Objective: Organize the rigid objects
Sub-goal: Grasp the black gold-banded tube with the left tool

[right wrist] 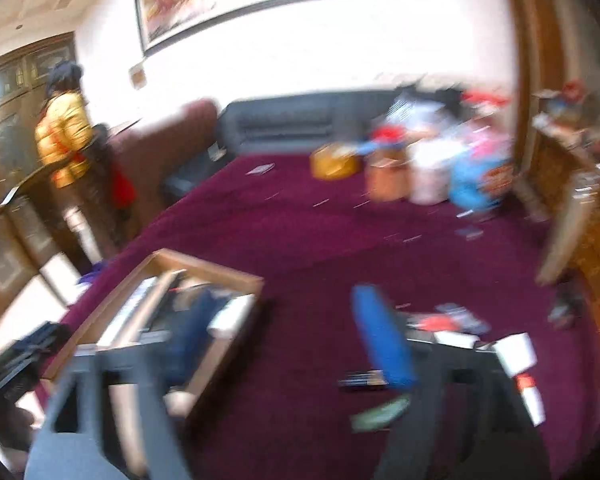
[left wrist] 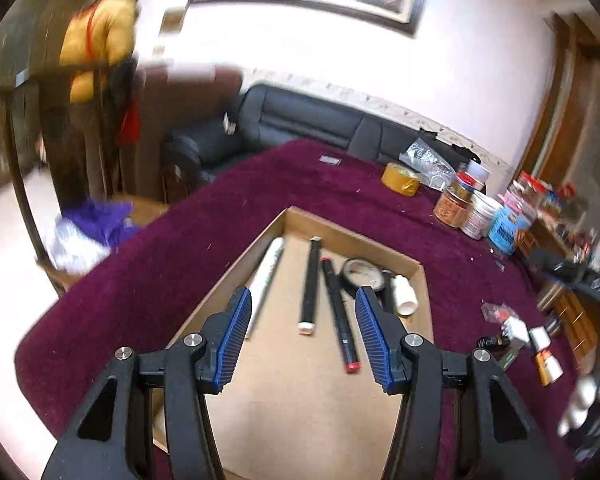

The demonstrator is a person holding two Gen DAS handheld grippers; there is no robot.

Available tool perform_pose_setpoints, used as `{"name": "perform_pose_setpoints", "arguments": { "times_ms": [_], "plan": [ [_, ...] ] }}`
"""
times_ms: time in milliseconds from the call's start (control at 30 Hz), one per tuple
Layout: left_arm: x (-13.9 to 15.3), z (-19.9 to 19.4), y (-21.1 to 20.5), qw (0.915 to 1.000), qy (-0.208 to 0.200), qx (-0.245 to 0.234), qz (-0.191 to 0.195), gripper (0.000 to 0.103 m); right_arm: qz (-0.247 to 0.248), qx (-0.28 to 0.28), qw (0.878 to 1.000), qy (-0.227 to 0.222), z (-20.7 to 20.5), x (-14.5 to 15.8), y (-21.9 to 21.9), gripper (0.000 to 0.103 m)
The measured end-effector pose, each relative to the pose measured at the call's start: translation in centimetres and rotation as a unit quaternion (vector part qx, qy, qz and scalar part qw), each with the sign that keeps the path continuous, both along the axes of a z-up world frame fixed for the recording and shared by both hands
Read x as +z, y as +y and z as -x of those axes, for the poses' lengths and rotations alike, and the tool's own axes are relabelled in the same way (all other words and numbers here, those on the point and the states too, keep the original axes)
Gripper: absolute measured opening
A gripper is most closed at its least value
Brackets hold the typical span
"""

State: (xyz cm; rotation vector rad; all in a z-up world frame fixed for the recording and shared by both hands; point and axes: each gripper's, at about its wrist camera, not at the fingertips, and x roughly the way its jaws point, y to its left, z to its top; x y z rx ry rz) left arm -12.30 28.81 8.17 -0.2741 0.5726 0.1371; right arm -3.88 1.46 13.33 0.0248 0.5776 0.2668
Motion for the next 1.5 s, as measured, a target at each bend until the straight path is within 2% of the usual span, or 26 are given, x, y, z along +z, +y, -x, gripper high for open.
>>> {"name": "perform_pose_setpoints", "arguments": {
  "times_ms": [67,100,233,367,500,600,700,833,1000,1133,1167,1200,1333,1433,1500],
  "plan": [
    [0.5,0.6,-2.5,0.9994,-0.009,-0.033,-0.009,0.056,0.006,-0.034,0.999,0.004,-0.1,-0.4,-2.5,0.089],
    [0.6,0.6,-3.7,0.9984,-0.009,-0.055,-0.005,0.057,-0.002,-0.050,0.999,0.021,-0.4,-1.0,-4.4,0.089],
    [0.6,0.4,-7.8,0.9913,0.013,-0.131,-0.003,0.057,-0.068,-0.101,0.990,0.070,-0.9,-3.7,-10.9,0.089],
    [0.1,-0.7,-11.4,0.9803,0.057,-0.189,0.011,0.057,-0.094,-0.152,0.981,0.074,-0.6,-6.3,-15.6,0.089],
    [-1.0,-2.1,-15.3,0.9657,0.104,-0.237,0.019,0.057,-0.103,-0.198,0.973,0.056,-0.1,-8.3,-19.3,0.089],
    [-1.8,-3.2,-18.6,0.9563,0.129,-0.262,-0.006,0.057,-0.116,-0.220,0.968,0.045,0.7,-9.4,-21.6,0.089],
    [-2.5,-4.8,-21.3,0.9478,0.144,-0.284,-0.022,0.057,-0.155,-0.220,0.961,0.062,0.5,-9.9,-23.0,0.089],
    [-3.5,-8.7,-23.8,0.9398,0.157,-0.297,-0.059,0.057,-0.155,-0.207,0.964,0.066,0.4,-10.0,-22.7,0.089],
    [-5.4,-12.4,-26.6,0.9170,0.172,-0.338,-0.124,0.055,-0.159,-0.195,0.965,0.071,0.1,-10.3,-22.8,0.089],
    [-6.8,-13.6,-28.5,0.8994,0.183,-0.361,-0.164,0.037,-0.175,-0.195,0.962,0.083,0.0,-10.8,-23.3,0.089],
    [-7.0,-13.8,-28.8,0.8974,0.182,-0.365,-0.167,0.032,-0.176,-0.196,0.961,0.084,-0.1,-10.9,-23.4,0.089],
    [-7.0,-13.9,-29.1,0.8967,0.180,-0.369,-0.165,0.031,-0.178,-0.196,0.961,0.086,-0.1,-10.9,-23.4,0.089],
    [-6.8,-12.6,-29.5,0.8915,0.180,-0.383,-0.163,0.015,-0.176,-0.194,0.961,0.090,-0.2,-11.1,-23.3,0.089],
    [-6.5,-11.2,-29.3,0.8894,0.185,-0.388,-0.157,0.013,-0.173,-0.191,0.961,0.095,-0.3,-11.1,-23.1,0.089],
    [-6.1,-10.7,-29.2,0.8932,0.181,-0.382,-0.153,0.014,-0.171,-0.189,0.962,0.098,-0.3,-11.2,-23.0,0.089]
  ]
}}
